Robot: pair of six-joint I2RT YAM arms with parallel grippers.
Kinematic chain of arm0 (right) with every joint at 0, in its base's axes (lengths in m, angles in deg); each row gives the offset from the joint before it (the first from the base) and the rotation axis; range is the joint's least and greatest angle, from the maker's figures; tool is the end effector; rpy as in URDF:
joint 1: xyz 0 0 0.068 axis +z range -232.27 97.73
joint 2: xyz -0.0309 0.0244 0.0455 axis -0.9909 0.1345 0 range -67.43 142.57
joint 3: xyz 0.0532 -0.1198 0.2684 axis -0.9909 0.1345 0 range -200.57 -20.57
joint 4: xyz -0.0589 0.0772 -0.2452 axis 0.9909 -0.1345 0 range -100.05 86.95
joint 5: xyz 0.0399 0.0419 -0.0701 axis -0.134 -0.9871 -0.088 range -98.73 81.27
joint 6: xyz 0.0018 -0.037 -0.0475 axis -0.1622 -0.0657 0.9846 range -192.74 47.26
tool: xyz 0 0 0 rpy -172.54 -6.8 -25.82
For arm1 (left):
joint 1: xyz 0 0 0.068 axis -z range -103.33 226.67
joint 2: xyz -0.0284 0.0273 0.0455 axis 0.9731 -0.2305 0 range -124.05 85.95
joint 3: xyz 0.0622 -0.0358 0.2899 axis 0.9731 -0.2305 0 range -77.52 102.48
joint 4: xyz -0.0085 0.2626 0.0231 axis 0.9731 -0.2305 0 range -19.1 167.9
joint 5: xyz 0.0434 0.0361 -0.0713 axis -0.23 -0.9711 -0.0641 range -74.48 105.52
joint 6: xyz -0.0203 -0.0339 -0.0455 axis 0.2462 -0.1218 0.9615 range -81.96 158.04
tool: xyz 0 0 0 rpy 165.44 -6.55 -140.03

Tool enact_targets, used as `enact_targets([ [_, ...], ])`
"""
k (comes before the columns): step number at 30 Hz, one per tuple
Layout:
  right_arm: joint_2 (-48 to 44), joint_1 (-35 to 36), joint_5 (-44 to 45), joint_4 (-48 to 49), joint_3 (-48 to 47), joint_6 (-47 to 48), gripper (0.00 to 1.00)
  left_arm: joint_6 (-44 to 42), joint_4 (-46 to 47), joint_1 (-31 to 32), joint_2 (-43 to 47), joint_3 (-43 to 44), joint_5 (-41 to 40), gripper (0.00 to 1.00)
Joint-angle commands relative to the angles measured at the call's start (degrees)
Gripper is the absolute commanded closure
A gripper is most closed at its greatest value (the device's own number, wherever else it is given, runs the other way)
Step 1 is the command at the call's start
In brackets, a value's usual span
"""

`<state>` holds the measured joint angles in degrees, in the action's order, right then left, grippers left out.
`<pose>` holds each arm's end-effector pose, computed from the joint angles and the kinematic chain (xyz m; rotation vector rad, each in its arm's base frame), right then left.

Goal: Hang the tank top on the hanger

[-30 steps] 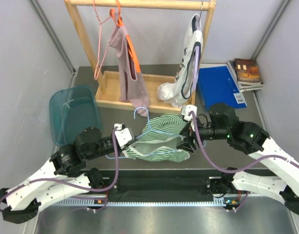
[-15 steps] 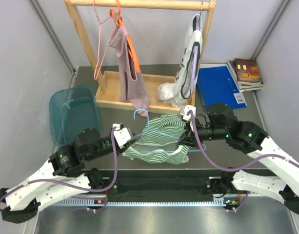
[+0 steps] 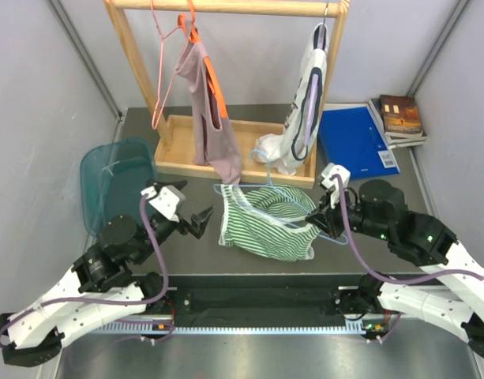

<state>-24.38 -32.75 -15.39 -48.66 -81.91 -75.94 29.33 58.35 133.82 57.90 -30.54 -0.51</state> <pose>0.0798 0.1013 0.3923 -0.9005 1.9149 0.6818 0.0620 -0.0731 0.3859 0.6754 1.4485 -0.4391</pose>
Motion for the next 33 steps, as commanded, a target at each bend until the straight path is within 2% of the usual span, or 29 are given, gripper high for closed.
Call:
enact_targets([
  [1, -2.4, 0.6, 10.5, 3.2, -0.6, -5.0, 1.00, 1.6, 7.4, 0.0, 1.8, -1.3, -8.7, 0.01],
  [9, -3.1, 0.6, 21.7, -1.8, -4.7, -8.5, 1.00, 2.4, 8.5, 0.0, 1.4, -2.7, -12.4, 0.01],
  [13, -2.9, 0.6, 24.8, -1.2, -7.0, -11.2, 1.00, 2.3, 8.5, 0.0, 0.6, -2.8, -13.7, 0.01],
  [22, 0.0, 1.4, 24.8, 4.6, -8.2, -14.1, 1.00, 2.2, 8.6, -0.1, -0.6, -3.9, -15.2, 0.01],
  [28, 2.0, 7.8, 30.2, 8.9, -8.0, -16.7, 1.00, 2.2, 8.6, 0.0, -1.0, -4.3, -16.0, 0.01],
  [33, 7.1, 15.8, 45.4, 9.7, -11.1, -20.4, 1.00, 2.6, 8.2, -0.1, -0.9, -4.4, -16.7, 0.01],
])
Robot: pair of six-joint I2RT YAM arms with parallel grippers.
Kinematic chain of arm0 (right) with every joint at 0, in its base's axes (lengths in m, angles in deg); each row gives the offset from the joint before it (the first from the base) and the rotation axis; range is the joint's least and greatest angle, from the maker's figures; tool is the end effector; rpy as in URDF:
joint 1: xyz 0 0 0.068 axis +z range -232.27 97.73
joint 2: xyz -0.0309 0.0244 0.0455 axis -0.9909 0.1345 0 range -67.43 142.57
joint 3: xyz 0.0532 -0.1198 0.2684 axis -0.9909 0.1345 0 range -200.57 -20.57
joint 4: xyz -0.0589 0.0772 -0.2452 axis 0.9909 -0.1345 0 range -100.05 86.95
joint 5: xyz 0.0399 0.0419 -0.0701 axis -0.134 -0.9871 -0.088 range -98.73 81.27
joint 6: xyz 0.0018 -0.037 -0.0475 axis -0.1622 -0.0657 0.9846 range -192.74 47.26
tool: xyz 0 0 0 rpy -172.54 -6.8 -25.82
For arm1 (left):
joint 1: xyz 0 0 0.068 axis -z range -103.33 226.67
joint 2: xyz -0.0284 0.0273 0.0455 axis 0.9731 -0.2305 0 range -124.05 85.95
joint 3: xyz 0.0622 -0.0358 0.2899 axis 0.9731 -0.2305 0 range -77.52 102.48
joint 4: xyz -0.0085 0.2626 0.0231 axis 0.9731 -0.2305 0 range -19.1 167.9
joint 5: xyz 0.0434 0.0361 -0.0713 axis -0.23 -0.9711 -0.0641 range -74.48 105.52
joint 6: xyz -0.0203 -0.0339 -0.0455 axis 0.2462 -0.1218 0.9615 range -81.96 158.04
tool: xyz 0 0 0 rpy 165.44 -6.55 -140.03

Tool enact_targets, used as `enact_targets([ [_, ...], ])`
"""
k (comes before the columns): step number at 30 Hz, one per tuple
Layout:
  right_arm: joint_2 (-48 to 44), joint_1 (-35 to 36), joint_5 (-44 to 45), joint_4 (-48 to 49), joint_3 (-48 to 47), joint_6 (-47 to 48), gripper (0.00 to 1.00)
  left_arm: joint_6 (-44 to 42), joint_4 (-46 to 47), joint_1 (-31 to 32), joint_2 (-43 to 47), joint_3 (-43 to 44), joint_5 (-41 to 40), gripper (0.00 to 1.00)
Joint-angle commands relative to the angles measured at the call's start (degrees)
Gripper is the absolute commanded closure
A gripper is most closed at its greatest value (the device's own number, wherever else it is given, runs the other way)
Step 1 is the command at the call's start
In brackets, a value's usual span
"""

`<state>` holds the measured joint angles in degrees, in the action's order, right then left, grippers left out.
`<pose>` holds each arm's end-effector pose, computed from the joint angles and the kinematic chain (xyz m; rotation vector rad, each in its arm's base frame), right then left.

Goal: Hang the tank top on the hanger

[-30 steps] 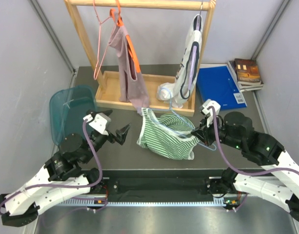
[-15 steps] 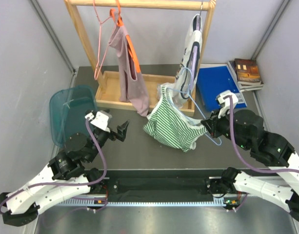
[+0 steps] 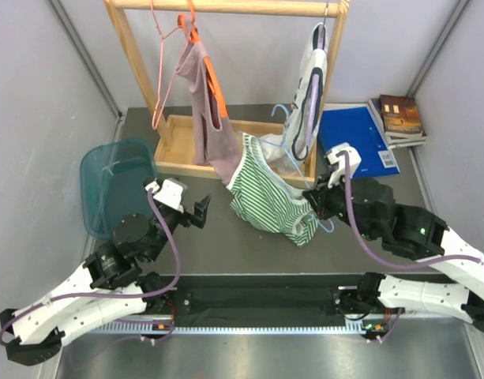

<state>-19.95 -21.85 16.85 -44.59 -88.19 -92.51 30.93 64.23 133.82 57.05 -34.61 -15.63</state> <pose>0.0867 0.1136 0.4276 -0.3873 1.9003 0.5090 0.0755 -0.0743 0.3728 0.4455 1.5071 -0.2616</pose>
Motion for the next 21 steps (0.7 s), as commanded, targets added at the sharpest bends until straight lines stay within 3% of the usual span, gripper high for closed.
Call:
enact_targets([
  [1, 3.7, 6.8, 15.3, 5.2, -7.0, -4.5, 1.00, 1.0, 2.4, 0.0, 0.2, -0.3, -2.0, 0.01],
  [5, 10.5, 8.9, 24.7, 0.9, -13.1, -8.3, 1.00, 1.7, 2.2, 0.0, 0.3, -0.6, -4.1, 0.01],
  [10, 15.2, 9.1, 28.5, 0.6, -18.8, -7.8, 1.00, 3.5, 1.0, -0.2, -1.8, 0.1, -8.7, 0.01],
  [15, 21.1, 8.4, 29.3, -0.3, -28.5, -3.2, 1.00, 5.5, -0.1, -0.5, -5.0, 1.3, -8.1, 0.01],
  [21, 28.8, 3.0, 22.9, 0.9, -39.1, 2.2, 1.00, 6.1, -0.9, -1.9, -5.0, 1.6, -7.5, 0.01],
])
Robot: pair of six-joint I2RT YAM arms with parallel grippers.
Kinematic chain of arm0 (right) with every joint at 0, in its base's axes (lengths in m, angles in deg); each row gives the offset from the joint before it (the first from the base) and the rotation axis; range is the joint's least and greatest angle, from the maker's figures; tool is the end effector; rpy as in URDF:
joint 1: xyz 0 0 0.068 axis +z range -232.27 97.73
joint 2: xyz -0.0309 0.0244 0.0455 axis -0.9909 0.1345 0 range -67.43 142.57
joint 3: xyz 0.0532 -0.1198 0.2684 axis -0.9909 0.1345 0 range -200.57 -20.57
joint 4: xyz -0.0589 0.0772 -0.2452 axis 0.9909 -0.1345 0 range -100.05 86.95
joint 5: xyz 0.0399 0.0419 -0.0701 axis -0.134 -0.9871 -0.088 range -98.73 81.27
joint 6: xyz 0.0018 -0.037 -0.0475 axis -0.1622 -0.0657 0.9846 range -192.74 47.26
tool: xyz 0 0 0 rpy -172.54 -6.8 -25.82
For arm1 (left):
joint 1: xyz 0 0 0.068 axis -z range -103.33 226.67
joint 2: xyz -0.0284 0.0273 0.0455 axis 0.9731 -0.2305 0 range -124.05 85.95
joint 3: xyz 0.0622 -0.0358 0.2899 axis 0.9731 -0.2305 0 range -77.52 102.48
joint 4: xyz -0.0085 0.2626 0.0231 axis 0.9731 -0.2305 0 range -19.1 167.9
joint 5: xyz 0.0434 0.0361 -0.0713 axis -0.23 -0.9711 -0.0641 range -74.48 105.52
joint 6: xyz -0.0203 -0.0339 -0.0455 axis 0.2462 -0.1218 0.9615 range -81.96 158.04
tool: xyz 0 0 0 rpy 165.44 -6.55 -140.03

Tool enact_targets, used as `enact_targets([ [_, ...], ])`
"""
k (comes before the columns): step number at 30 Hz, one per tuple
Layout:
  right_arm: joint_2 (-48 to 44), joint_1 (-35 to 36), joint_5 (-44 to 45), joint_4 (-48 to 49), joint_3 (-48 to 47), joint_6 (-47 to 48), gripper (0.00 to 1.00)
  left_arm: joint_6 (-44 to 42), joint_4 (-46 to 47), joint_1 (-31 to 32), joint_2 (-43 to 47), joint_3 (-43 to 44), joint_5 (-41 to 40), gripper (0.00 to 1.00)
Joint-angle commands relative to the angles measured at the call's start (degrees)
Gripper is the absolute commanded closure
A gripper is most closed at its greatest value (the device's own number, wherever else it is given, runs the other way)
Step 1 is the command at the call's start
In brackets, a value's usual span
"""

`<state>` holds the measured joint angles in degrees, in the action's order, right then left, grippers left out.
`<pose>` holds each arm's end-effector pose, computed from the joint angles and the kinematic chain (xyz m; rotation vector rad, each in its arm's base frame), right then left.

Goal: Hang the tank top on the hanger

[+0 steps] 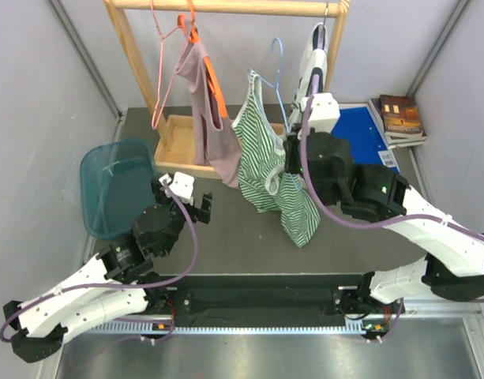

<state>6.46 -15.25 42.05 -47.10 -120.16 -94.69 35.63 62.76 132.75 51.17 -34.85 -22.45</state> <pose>0.1230 0.2013 0.5220 -0.1123 1.7763 0.2814 0.0934 -0.0897 0.3589 0.3587 1.6335 -0.1451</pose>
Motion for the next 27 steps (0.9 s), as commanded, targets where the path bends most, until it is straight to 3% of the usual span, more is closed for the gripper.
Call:
enact_targets([
  [1, 3.7, -4.5, -4.0, 3.6, -8.4, 5.2, 1.00, 1.5, 0.5, -0.7, 1.6, 1.5, -0.8, 0.01],
  [8, 10.3, -8.7, -5.7, 4.0, -23.9, 9.8, 1.00, 0.8, 0.2, -0.8, 2.8, 0.7, -1.0, 0.01],
  [14, 15.8, -14.2, -12.9, 5.6, -32.4, 11.3, 1.00, 0.4, 0.3, -1.1, 2.4, 0.4, -0.3, 0.01],
  [21, 20.8, -21.8, -22.6, 8.7, -33.8, 9.7, 1.00, 0.5, 0.4, -1.6, 1.6, 0.1, 0.9, 0.01],
  [27, 23.5, -24.5, -25.1, 9.7, -33.3, 8.0, 1.00, 0.4, 0.5, -2.1, 0.2, 0.0, 1.9, 0.01],
])
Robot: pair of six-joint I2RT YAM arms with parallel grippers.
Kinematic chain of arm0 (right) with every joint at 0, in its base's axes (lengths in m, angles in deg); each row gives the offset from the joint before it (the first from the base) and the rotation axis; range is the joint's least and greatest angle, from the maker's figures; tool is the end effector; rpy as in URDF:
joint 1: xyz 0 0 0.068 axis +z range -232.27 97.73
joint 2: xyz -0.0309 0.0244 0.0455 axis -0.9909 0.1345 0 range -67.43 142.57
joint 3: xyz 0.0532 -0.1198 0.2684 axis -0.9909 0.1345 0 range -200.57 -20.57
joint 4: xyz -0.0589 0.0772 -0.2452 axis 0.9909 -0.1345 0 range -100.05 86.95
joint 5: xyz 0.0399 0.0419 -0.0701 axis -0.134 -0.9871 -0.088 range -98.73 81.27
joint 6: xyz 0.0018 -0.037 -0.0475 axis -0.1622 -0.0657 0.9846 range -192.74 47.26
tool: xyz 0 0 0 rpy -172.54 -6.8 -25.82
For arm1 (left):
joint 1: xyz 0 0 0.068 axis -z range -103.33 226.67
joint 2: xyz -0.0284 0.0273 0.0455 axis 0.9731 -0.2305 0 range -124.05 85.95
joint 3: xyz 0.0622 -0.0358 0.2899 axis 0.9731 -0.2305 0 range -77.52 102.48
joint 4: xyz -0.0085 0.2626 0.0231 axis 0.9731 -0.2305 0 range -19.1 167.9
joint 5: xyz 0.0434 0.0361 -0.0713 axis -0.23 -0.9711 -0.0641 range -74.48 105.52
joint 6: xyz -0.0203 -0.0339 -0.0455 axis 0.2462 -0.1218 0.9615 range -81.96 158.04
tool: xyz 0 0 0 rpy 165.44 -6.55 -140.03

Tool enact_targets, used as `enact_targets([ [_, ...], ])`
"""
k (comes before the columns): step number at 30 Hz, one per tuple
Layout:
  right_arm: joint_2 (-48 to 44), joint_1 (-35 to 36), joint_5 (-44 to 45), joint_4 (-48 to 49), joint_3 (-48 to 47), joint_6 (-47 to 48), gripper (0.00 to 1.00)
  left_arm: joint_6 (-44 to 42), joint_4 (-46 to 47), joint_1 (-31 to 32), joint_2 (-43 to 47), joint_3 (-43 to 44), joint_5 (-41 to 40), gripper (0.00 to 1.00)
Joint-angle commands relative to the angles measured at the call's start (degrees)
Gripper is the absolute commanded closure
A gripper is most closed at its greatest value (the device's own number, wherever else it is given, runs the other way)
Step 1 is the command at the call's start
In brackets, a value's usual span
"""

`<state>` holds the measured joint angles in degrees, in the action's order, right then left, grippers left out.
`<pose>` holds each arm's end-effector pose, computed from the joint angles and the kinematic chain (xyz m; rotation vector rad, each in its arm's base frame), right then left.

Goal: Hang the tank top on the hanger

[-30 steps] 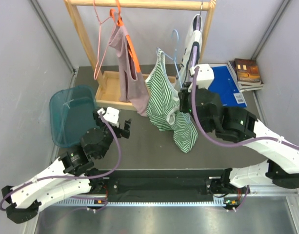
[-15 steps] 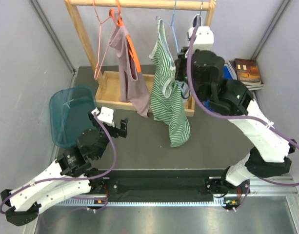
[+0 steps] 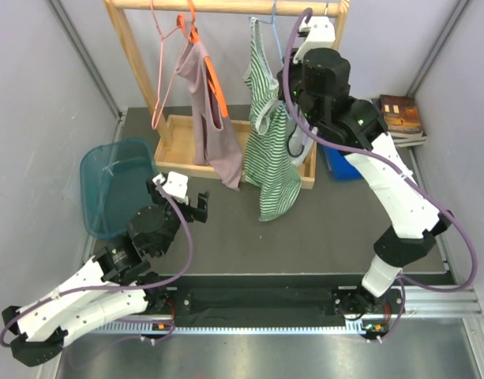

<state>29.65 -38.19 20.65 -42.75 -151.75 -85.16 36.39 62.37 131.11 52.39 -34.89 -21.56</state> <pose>0.2591 0.2204 0.5794 -0.0713 1.6644 0.3211 0.0927 -0.0833 0.3601 0.3278 1.6302 -0.1540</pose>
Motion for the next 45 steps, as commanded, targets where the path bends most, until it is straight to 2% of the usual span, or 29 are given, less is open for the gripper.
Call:
enact_targets([
  [1, 0.4, -1.6, -4.0, 5.4, -1.4, -1.9, 1.00, -0.3, 0.9, -0.6, -1.1, 0.0, 1.1, 0.01],
  [14, -4.9, -2.2, -5.0, 9.9, 14.0, -5.9, 1.00, 0.8, 1.4, -1.8, -1.1, -0.6, 1.0, 0.01],
  [20, -8.0, -2.1, -6.7, 10.7, 17.6, -6.3, 0.99, 1.4, 1.7, -2.0, 0.0, -0.8, -0.7, 0.01],
  [23, -9.4, -2.0, -8.7, 10.6, 18.0, -5.3, 0.84, 1.4, 2.5, -2.0, 1.2, -1.3, -2.0, 0.01],
  [24, -10.2, -2.1, -10.1, 10.6, 18.2, -4.7, 0.74, 1.3, 2.7, -2.0, 2.1, -1.6, -2.2, 0.01],
  [26, -11.4, -2.1, -11.6, 11.3, 19.1, -4.1, 0.61, 1.2, 3.3, -2.1, 2.7, -2.1, -2.5, 0.01],
  [27, -12.6, -1.9, -13.4, 11.7, 19.5, -3.3, 0.46, 1.2, 3.4, -2.1, 3.3, -2.2, -2.6, 0.01],
  [29, -13.8, -2.0, -15.0, 12.2, 20.5, -2.7, 0.28, 1.1, 3.8, -2.1, 3.7, -2.5, -2.6, 0.01],
  [30, -14.7, -2.0, -15.9, 11.9, 20.6, -2.3, 0.14, 1.0, 3.8, -2.1, 3.9, -2.6, -2.5, 0.01],
  [33, -17.1, -1.9, -17.4, 11.1, 21.4, -1.2, 0.00, 1.1, 3.8, -2.1, 3.8, -2.6, -2.1, 0.01],
  [37, -24.2, -1.9, -20.2, 13.5, 28.4, 1.2, 0.00, 1.4, 3.5, -2.1, 3.9, -2.4, -1.2, 0.01],
  [40, -32.9, -1.9, -21.3, 17.1, 38.9, 3.3, 0.00, 1.5, 3.3, -2.1, 3.8, -1.6, -1.1, 0.01],
  [41, -35.4, -2.0, -21.1, 19.0, 45.2, 3.3, 0.00, 1.6, 3.3, -2.1, 3.9, -1.3, -1.1, 0.01],
  [45, -48.3, -1.9, -18.5, 19.8, 57.0, 4.4, 0.00, 1.6, 3.1, -2.1, 2.9, -0.8, -2.0, 0.01],
])
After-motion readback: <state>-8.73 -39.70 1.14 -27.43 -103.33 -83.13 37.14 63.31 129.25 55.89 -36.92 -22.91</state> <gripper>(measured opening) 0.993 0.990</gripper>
